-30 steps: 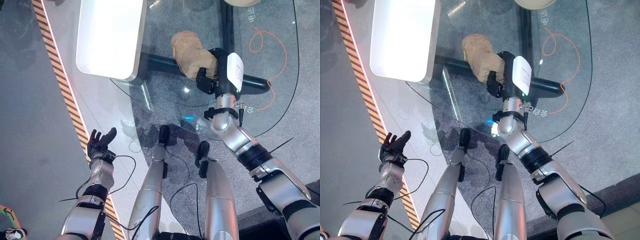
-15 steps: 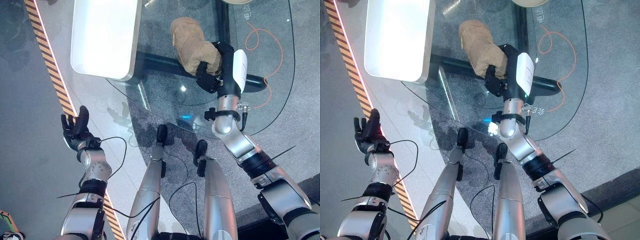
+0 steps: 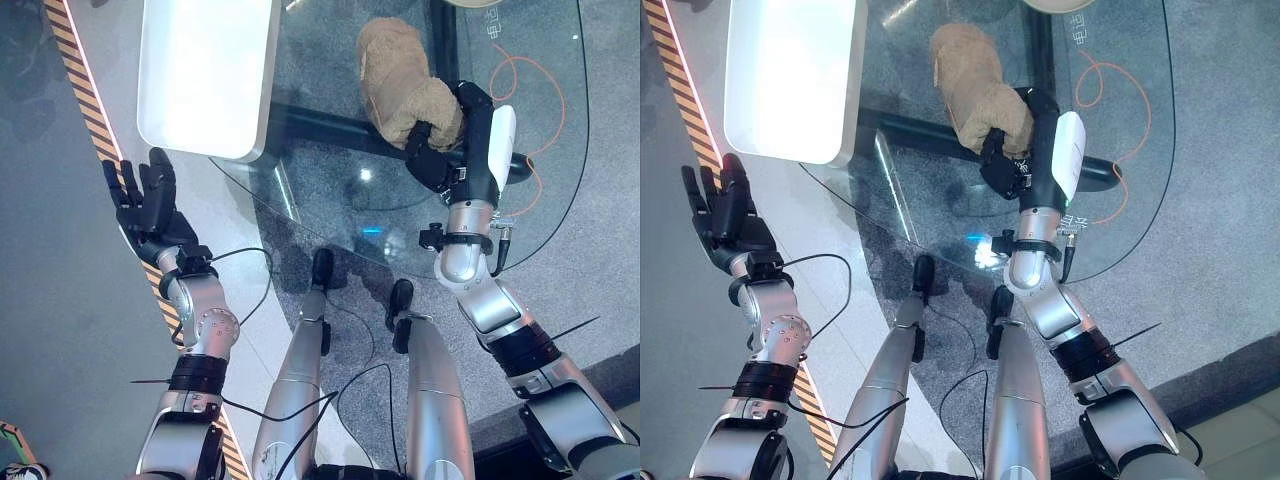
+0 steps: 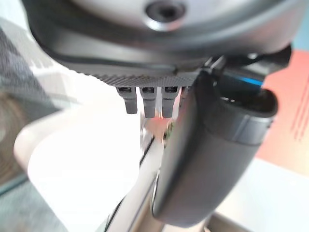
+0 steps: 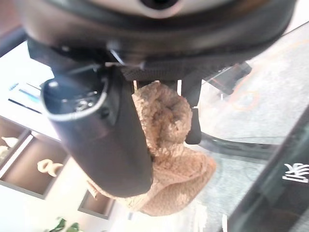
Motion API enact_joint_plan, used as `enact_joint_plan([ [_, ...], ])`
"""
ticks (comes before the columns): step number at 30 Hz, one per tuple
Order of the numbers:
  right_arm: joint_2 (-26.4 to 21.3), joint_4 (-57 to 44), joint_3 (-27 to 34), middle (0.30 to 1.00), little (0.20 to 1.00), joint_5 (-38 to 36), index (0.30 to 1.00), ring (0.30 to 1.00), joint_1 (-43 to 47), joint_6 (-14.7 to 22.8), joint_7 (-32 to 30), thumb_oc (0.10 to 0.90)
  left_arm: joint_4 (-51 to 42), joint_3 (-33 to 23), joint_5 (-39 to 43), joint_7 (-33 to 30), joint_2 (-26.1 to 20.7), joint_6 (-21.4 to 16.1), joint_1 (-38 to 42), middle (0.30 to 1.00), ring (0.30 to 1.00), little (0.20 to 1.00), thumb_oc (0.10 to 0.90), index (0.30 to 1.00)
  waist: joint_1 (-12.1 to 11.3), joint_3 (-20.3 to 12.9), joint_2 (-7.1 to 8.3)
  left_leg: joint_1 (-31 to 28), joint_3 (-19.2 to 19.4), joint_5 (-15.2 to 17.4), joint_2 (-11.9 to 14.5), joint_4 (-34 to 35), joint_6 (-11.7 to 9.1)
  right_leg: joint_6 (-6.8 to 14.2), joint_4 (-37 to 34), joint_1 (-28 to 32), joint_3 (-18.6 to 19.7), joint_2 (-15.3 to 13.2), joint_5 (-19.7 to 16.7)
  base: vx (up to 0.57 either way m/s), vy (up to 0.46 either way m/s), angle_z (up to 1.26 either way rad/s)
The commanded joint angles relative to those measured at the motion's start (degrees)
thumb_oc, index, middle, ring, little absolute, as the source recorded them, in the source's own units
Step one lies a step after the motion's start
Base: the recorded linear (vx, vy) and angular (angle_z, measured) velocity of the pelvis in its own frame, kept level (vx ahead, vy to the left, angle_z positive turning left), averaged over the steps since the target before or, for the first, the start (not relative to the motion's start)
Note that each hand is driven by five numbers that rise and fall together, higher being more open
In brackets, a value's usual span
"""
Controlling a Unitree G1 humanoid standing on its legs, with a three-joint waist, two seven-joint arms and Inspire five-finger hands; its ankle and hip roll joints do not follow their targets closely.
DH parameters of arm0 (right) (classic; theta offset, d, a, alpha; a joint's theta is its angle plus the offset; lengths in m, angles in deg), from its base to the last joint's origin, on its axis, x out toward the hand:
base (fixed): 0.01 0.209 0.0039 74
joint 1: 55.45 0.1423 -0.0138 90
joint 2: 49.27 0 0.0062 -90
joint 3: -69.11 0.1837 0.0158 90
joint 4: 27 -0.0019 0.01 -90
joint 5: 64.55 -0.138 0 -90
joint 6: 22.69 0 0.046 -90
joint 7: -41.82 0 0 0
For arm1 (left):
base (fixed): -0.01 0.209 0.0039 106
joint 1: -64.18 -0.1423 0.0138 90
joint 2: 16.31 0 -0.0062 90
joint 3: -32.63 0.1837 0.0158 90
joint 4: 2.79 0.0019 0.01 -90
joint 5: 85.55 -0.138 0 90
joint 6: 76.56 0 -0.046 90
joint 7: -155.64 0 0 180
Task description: Wipe the table with a cloth and put it in the basket.
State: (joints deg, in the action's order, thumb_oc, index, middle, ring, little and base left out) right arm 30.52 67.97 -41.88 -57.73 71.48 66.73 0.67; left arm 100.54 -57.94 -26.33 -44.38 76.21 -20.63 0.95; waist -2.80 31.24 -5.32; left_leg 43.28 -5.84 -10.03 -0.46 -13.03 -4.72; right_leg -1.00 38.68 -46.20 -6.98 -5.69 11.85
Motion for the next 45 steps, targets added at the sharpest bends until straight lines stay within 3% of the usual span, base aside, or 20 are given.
enact_joint_plan([
  [1, 2.65, -13.47, 4.9, 0.3, 0.2, 4.95, 0.3, 0.3, 4.05, 10.11, 0.3, 0.1, -7.02, -2.82, -3.95, 6.52, -3.38, -1.73, 0.26, 0.9, 0.9, 0.9, 0.8, 0.9, 0.05, -1.44, 2.23, -2.58, 4.42, 11.47, -5.73, -8.31, 6.04, 1.82, -13.1, 3.86, 1.83, 4.8, -6.71, 0.0, 0.0, 0.0],
  [10, 2.42, -18.17, 6.46, 0.3, 0.2, 2.1, 0.3, 0.3, 1.49, 15.09, 4.85, 0.1, -14.27, -0.05, -0.07, 18.0, -4.93, 4.97, -1.95, 0.9, 0.9, 0.9, 0.8, 0.9, 0.65, -1.44, 2.45, -3.15, 4.93, 11.36, -5.46, -7.69, 6.18, 2.28, -14.22, 4.56, 2.13, 5.02, -7.59, 0.0, 0.0, 0.0],
  [20, 1.83, -19.94, 5.08, 0.3, 0.2, -2.94, 0.3, 0.3, 1.05, 19.52, 10.5, 0.1, -15.27, 2.7, 7.82, 28.43, -6.48, 11.54, -1.84, 0.9, 0.9, 0.9, 0.8, 0.9, 1.39, -1.44, 2.68, -3.75, 5.47, 11.35, -5.13, -7.35, 6.2, 2.57, -14.91, 5.14, 2.66, 5.2, -8.11, 0.0, 0.0, 0.0],
  [31, 1.9, -20.69, 3.07, 0.3, 0.2, -7.41, 0.3, 0.3, 3.14, 21.0, 14.85, 0.1, -15.38, 5.19, 13.92, 31.82, -6.18, 16.01, 1.59, 0.9, 0.9, 0.9, 0.8, 0.9, 1.88, -1.44, 3.21, -3.87, 5.64, 11.07, -4.97, -6.99, 6.04, 2.81, -15.51, 5.26, 3.06, 5.29, -8.55, 0.0, 0.0, -0.01],
  [45, 3.65, -20.45, 0.52, 0.3, 0.2, -11.9, 0.3, 0.3, 7.46, 19.82, 19.16, 0.1, -12.45, 6.21, 21.01, 29.89, -3.38, 16.66, 7.55, 0.9, 0.9, 0.9, 0.8, 0.9, 2.41, -1.44, 3.9, -4.46, 5.68, 11.04, -5.01, -6.77, 5.57, 2.85, -16.3, 6.15, 3.31, 5.29, -8.54, 0.0, 0.0, 0.0],
])
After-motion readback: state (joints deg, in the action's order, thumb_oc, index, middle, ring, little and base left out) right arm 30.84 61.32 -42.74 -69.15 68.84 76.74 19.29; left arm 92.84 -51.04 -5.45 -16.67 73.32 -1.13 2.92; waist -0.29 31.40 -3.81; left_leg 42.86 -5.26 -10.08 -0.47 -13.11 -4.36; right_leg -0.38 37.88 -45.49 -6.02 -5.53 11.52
